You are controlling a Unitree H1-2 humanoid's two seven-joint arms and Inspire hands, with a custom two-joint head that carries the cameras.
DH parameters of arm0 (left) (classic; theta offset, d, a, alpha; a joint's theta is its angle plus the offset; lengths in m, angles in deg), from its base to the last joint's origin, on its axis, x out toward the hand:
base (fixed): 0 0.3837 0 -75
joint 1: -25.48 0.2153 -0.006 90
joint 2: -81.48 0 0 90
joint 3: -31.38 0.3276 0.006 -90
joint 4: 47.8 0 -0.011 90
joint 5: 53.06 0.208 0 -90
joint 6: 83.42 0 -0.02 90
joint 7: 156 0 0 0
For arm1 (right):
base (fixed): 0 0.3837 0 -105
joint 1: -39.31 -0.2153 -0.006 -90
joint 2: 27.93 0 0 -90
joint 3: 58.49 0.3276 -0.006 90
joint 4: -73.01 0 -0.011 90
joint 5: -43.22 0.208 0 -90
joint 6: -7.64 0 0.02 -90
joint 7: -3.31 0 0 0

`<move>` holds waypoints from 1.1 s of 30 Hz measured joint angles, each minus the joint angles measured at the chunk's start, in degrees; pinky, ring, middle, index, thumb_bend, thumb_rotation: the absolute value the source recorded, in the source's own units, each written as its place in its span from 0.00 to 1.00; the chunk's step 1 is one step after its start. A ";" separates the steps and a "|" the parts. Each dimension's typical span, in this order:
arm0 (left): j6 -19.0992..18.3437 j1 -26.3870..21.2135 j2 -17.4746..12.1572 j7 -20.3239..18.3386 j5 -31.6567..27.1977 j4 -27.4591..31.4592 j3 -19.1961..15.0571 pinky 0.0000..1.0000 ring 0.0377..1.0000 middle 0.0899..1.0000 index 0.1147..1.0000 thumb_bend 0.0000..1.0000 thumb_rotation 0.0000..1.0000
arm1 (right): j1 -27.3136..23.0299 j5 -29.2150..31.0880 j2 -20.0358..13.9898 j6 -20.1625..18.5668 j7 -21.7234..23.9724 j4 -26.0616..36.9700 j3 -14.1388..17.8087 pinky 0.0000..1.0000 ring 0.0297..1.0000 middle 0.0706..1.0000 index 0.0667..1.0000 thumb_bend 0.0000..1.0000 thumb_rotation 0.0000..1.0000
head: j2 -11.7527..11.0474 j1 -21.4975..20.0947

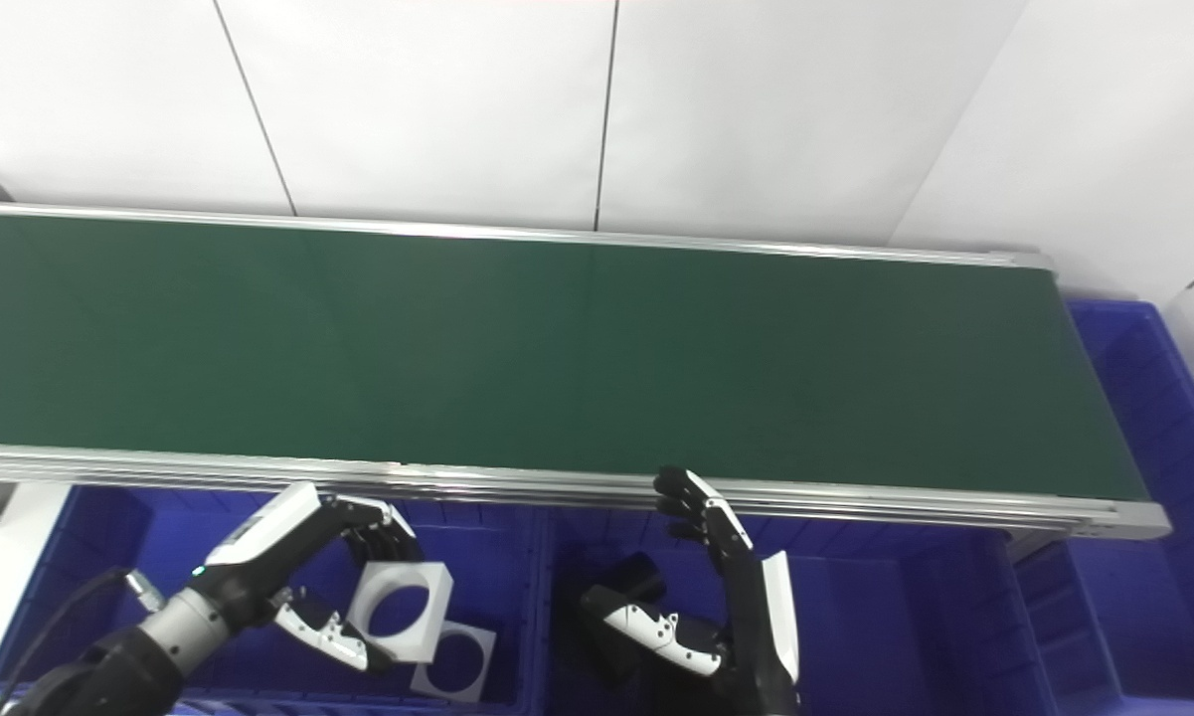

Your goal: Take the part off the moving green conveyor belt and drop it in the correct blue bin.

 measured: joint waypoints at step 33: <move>6.31 3.45 7.24 -2.89 -27.78 -3.01 -4.12 0.79 0.82 0.83 0.83 0.85 0.20 | 0.66 -1.83 0.27 -0.03 -0.03 -0.01 -0.10 0.68 0.74 0.77 0.80 0.84 0.37 | -2.02 -3.87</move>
